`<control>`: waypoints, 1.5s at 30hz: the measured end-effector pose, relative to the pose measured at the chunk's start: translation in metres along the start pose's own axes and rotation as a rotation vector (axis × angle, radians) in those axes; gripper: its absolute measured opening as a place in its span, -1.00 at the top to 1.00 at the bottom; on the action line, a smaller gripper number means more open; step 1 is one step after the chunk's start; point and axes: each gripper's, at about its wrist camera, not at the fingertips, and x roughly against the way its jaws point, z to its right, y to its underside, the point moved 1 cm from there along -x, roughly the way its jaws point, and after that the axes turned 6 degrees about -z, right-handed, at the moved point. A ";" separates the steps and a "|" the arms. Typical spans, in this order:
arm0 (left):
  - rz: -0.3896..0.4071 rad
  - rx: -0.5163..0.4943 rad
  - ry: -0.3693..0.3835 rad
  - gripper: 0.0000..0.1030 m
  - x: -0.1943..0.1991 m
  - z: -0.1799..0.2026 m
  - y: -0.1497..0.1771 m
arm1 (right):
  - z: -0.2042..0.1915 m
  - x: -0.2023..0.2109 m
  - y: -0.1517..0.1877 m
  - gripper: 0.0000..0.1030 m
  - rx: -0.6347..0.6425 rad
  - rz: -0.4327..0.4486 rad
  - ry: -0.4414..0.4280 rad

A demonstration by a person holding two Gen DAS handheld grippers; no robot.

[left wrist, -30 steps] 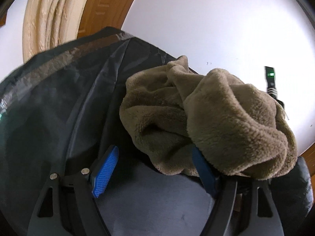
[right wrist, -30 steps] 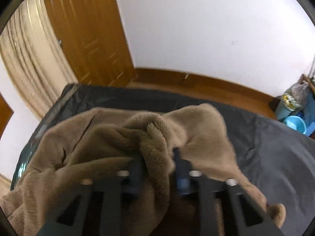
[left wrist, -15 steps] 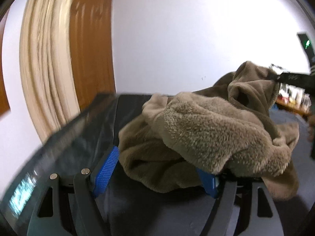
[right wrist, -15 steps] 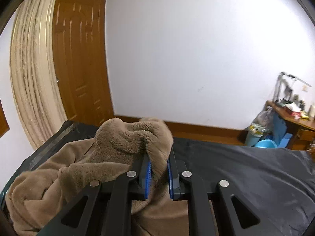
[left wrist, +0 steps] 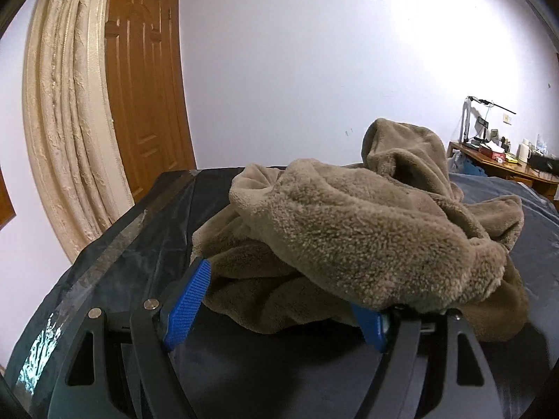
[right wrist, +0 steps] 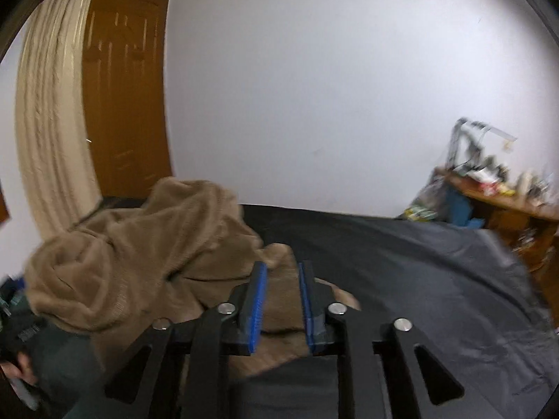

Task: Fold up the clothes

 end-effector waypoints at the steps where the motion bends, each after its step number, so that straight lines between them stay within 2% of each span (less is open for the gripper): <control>1: -0.002 -0.002 0.000 -0.56 -0.001 0.002 -0.001 | -0.001 -0.002 -0.005 0.04 0.001 0.005 -0.026; 2: -0.004 -0.004 -0.001 -0.57 -0.002 0.003 -0.002 | -0.008 -0.007 -0.012 -0.65 0.003 0.014 -0.056; 3: -0.009 -0.004 0.000 -0.57 -0.004 0.003 -0.002 | -0.010 -0.003 -0.015 -0.84 0.006 0.031 -0.079; 5: -0.020 -0.005 0.000 -0.57 -0.007 0.004 -0.002 | -0.026 -0.010 -0.021 -0.88 0.020 0.048 -0.125; 10: -0.030 -0.004 0.014 -0.58 -0.005 0.003 -0.001 | -0.077 -0.043 -0.057 -0.88 0.114 0.005 -0.256; 14: -0.036 -0.007 0.021 -0.58 -0.005 0.003 -0.002 | -0.093 -0.099 -0.089 -0.88 0.131 -0.066 -0.258; 18: -0.061 0.001 0.029 -0.59 -0.010 0.002 -0.003 | -0.100 -0.165 -0.112 -0.88 0.100 -0.209 -0.235; 21: -0.081 0.012 0.035 -0.59 -0.013 0.000 -0.003 | -0.101 -0.198 -0.105 -0.88 0.081 -0.332 -0.234; 22: -0.084 0.018 0.037 -0.59 -0.013 -0.001 -0.003 | -0.092 -0.194 -0.100 -0.82 0.071 -0.331 -0.217; 24: -0.086 0.024 0.037 -0.59 -0.014 -0.003 -0.003 | -0.074 -0.187 -0.089 -0.22 0.050 -0.328 -0.184; 25: -0.086 0.026 0.036 -0.59 -0.014 -0.003 -0.003 | -0.065 -0.183 -0.084 0.23 0.040 -0.327 -0.167; 26: -0.081 0.024 0.033 -0.59 -0.012 -0.003 -0.003 | -0.055 -0.179 -0.078 0.37 0.030 -0.325 -0.150; 29: -0.057 0.017 0.022 -0.59 -0.007 -0.003 -0.003 | -0.028 -0.168 -0.062 0.41 0.000 -0.320 -0.099; 31: -0.029 0.007 0.014 -0.59 -0.002 -0.003 -0.002 | 0.002 -0.142 -0.049 0.41 0.010 -0.268 0.001; 35: 0.047 -0.038 0.005 -0.59 0.014 -0.001 0.001 | 0.041 -0.113 -0.017 0.41 -0.046 -0.251 0.053; 38: 0.124 -0.182 -0.030 -0.59 0.036 0.011 0.008 | 0.058 -0.097 0.006 0.41 -0.087 -0.239 0.053; 40: 0.190 -0.399 -0.108 -0.59 0.051 0.030 0.018 | 0.061 -0.091 0.018 0.41 -0.095 -0.227 0.031; 45: 0.247 -0.755 -0.202 -0.59 0.055 0.053 0.032 | 0.061 -0.088 0.029 0.39 -0.164 -0.189 -0.077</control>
